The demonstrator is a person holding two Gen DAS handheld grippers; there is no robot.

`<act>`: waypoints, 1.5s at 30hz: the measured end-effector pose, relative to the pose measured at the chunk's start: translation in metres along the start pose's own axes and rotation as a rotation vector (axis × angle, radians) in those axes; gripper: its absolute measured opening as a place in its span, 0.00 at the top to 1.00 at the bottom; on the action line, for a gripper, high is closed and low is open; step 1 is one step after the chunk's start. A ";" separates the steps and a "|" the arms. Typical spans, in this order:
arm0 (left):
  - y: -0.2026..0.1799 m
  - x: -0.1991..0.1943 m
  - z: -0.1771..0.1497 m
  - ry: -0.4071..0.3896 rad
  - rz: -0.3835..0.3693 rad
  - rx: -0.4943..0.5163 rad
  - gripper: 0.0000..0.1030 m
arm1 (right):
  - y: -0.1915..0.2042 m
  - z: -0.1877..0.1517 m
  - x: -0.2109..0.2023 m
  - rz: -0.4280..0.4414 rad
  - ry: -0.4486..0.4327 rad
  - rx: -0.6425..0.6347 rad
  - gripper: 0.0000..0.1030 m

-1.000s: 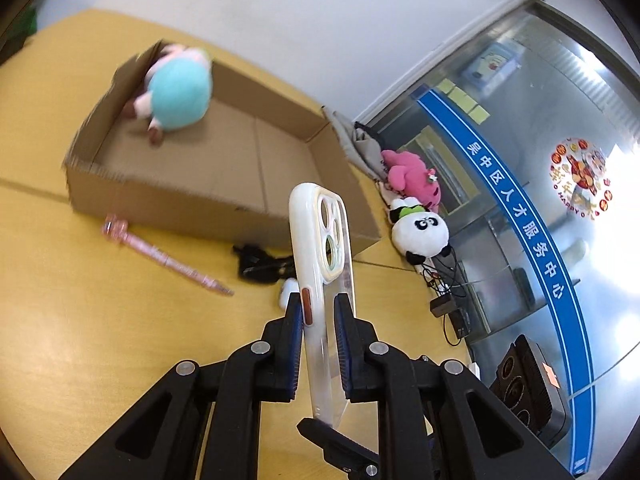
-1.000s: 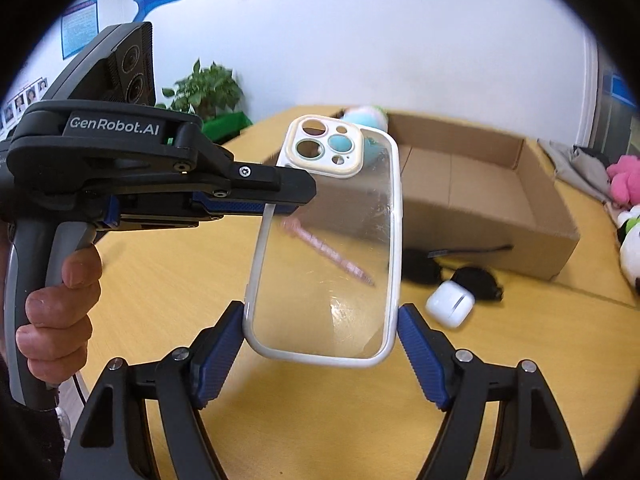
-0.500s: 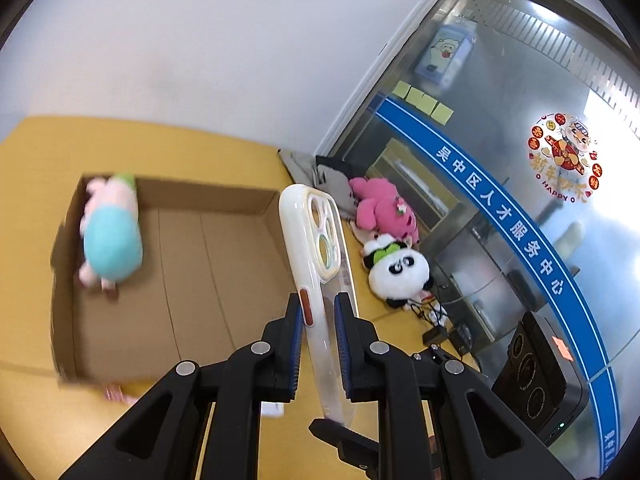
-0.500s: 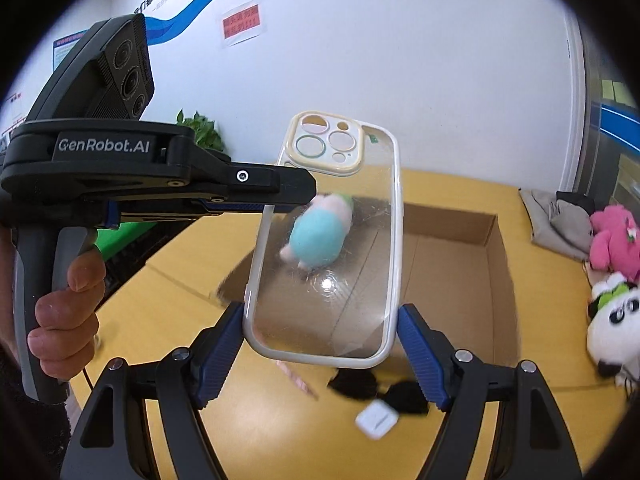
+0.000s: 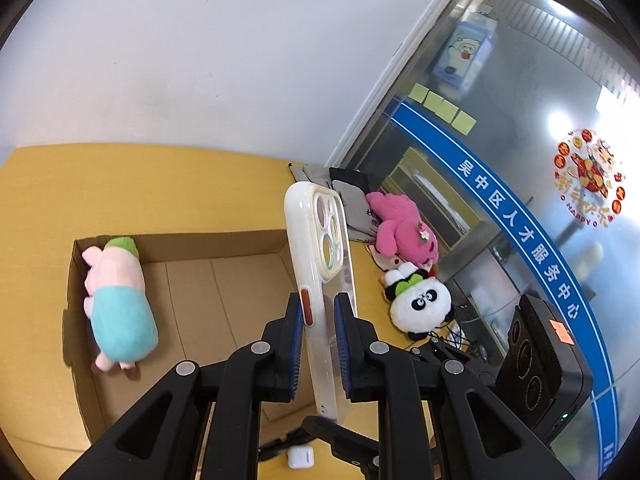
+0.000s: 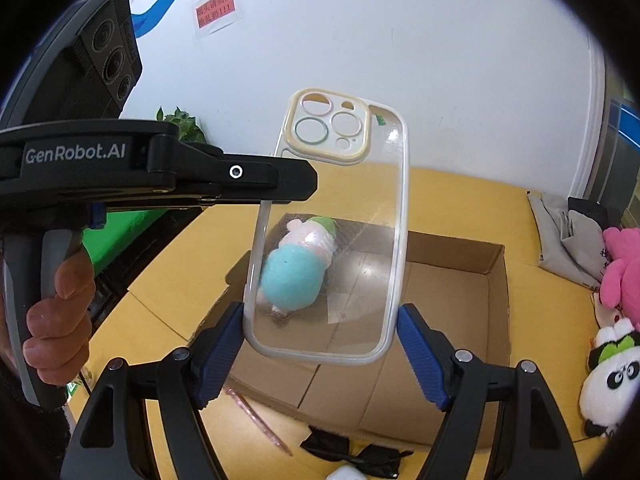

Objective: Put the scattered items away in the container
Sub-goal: 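Lift the phone case with both grippers and carry it over the box, then lower the phone case into the box and open both grippers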

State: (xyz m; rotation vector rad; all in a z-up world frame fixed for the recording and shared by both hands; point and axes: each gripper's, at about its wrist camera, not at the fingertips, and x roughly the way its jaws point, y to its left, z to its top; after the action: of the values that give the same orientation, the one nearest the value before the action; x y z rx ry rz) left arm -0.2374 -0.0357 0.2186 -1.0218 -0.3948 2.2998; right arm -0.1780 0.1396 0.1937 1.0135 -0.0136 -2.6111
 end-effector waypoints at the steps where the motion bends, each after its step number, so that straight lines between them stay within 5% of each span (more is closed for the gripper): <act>1: 0.004 0.005 0.006 0.004 0.004 -0.004 0.85 | -0.003 0.004 0.006 0.001 0.005 0.004 0.26; 11: 0.056 0.069 0.041 0.082 0.037 -0.041 0.85 | -0.038 0.021 0.091 0.030 0.086 0.057 0.26; 24: 0.140 0.165 0.038 0.213 0.064 -0.146 0.84 | -0.071 0.001 0.207 0.048 0.230 0.113 0.26; 32: 0.170 0.205 0.024 0.280 0.102 -0.210 0.83 | -0.083 -0.018 0.249 0.062 0.303 0.153 0.26; 45: 0.196 0.241 0.010 0.387 0.262 -0.242 0.79 | -0.082 -0.039 0.284 0.082 0.384 0.214 0.26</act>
State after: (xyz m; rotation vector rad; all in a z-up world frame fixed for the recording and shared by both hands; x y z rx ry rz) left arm -0.4502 -0.0406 -0.0075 -1.6906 -0.4031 2.2384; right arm -0.3725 0.1322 -0.0317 1.5390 -0.2399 -2.3376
